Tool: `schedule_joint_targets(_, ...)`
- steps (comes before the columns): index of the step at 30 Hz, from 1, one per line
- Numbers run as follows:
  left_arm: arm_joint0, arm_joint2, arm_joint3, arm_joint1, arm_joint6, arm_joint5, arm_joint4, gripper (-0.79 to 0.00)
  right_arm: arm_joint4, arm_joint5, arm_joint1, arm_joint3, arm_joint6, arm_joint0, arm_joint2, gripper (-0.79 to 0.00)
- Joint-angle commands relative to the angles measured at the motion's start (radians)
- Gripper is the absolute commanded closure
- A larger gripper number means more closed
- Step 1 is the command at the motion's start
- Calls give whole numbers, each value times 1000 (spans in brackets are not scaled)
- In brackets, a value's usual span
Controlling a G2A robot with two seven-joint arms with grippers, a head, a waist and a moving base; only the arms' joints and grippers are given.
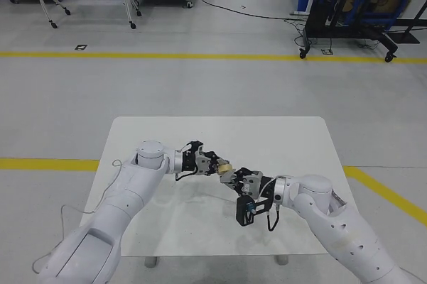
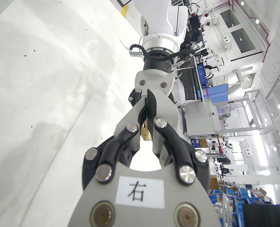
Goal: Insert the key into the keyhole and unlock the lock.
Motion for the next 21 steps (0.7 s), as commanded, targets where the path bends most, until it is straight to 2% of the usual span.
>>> schedule_joint_targets(1, -3, 2, 7, -2, -11, 15, -8, 0, -4, 3, 2, -3, -4, -5, 4, 0)
schedule_joint_targets(21, -23, 16, 53, -15, -34, 19, -17, 0, 22, -12, 11, 48, -8, 19, 2, 0)
